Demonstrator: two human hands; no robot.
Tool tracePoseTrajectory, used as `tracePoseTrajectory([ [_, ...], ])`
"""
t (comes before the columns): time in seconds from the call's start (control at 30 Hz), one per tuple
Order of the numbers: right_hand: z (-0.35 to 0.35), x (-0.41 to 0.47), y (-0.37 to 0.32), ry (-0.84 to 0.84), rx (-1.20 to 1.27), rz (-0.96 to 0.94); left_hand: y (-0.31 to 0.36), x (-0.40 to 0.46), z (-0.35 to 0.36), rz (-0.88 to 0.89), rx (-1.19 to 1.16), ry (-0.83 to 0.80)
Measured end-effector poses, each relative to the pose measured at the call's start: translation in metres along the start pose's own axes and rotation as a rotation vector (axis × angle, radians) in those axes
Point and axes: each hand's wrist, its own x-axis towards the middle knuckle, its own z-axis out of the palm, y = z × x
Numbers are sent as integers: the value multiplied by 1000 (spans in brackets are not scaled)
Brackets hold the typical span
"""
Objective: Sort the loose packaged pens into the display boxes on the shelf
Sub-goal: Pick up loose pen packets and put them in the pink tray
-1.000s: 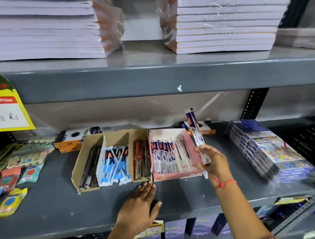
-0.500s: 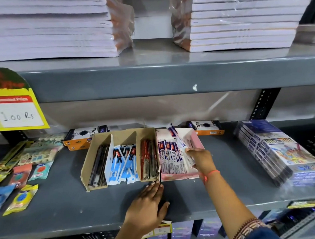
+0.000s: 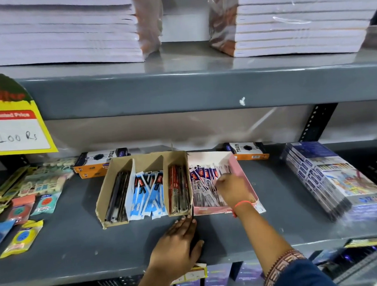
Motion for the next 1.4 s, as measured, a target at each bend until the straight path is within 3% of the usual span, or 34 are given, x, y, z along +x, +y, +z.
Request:
tracePoseTrajectory([
  [0.13, -42, -2, 47, 427, 188, 98, 1, 1, -1, 13, 71, 25],
  [0.2, -52, 0, 70, 302, 82, 168, 1, 0, 0, 26, 101, 23],
  [0.27, -49, -4, 80, 12, -110, 117, 0, 1, 1, 7, 91, 14],
  [0.33, -42, -10, 82, -109, -266, 25, 0, 0, 0, -2, 82, 19],
  [0.63, -31, -8, 81, -41, -600, -37, 1, 0, -2, -34, 95, -17],
  [0.77, -34, -7, 92, 29, -602, 54, -5, 3, 9, 10, 81, 35],
  [0.93, -44, -1, 109, 75, -344, 206, -3, 2, 6, -46, 26, -4],
  [1.13, -54, -3, 114, 175, -43, 249, -4, 3, 9, 18, 105, 116],
  [1.4, -68, -4, 123, 217, 815, 374, -3, 1, 6, 20, 110, 101],
])
